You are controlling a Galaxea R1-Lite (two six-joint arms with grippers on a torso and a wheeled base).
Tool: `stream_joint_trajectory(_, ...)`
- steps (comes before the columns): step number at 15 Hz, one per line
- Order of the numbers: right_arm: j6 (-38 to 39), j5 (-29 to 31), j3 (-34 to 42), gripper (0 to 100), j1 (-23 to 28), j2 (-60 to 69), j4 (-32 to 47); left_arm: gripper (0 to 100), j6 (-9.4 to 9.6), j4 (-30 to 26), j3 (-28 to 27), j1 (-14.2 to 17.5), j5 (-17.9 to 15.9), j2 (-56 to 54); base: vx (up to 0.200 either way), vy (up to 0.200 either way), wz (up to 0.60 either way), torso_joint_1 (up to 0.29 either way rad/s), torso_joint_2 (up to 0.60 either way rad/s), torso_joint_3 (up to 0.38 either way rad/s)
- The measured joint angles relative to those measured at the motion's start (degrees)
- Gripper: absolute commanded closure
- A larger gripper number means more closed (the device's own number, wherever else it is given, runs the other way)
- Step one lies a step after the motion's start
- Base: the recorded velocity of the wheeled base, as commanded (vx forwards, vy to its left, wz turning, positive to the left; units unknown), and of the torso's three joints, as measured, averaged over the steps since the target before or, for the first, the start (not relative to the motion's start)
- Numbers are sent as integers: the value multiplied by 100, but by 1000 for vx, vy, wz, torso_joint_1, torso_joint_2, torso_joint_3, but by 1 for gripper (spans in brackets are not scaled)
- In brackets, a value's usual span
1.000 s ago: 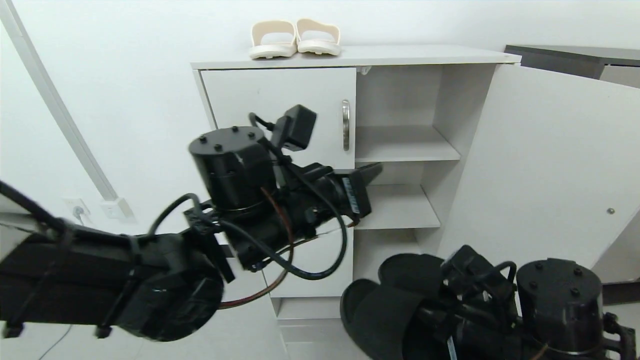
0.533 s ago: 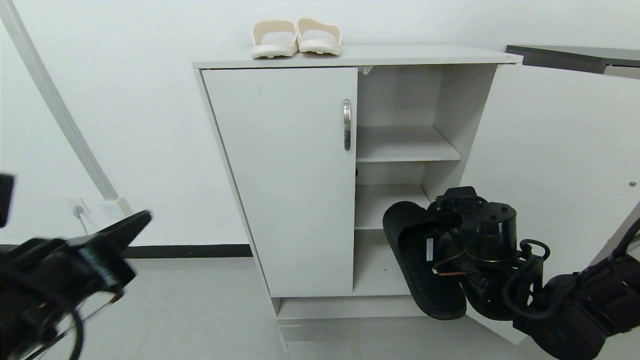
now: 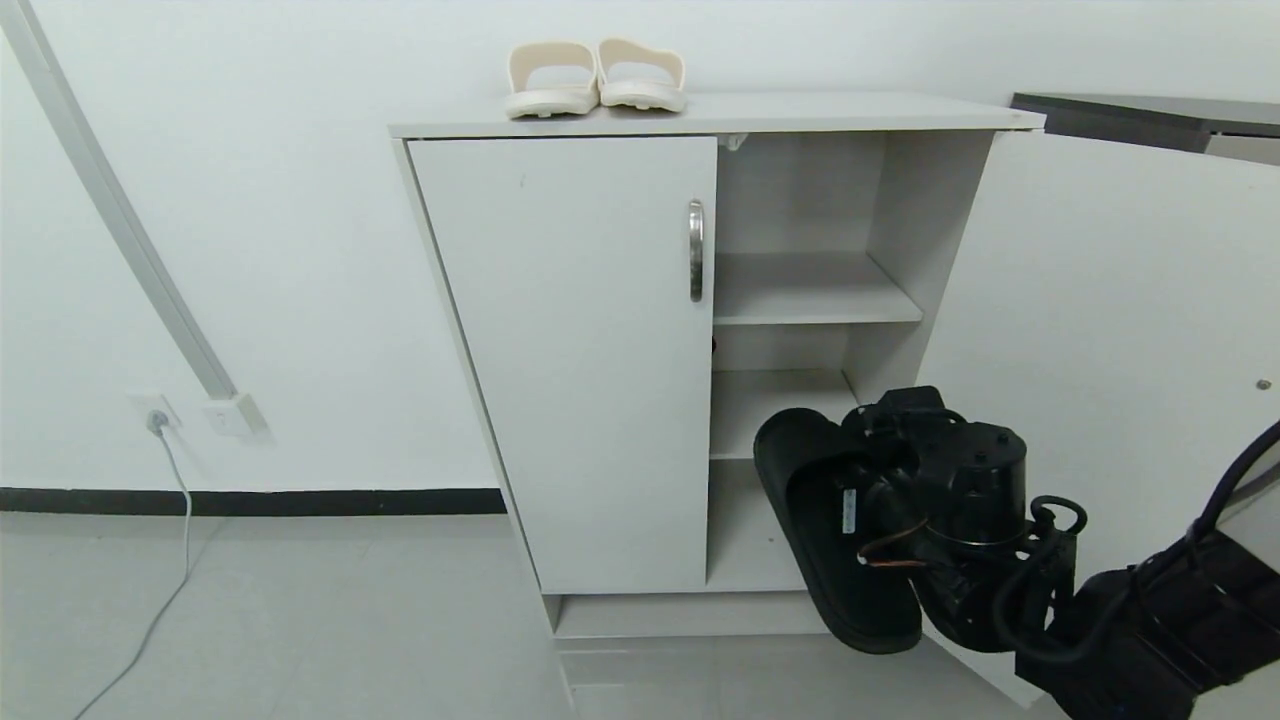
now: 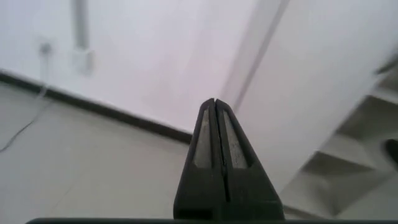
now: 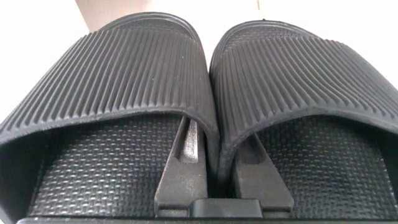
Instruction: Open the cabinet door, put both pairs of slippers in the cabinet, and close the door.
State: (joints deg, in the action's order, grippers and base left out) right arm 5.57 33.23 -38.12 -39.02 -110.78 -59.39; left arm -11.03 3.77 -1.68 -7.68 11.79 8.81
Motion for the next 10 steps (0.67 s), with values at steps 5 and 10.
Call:
stream_joint_trajectory(5,-49,-99,193,100,-161,-22,-106,100,1050,-450,128,146,-980,-312,0,0,0,0,0,0)
stream_joint_trajectory(10,-51,-118,155,100,-238,-74,-101,100,731,-406,148,738,-827,-763,0,0,0,0,0,0)
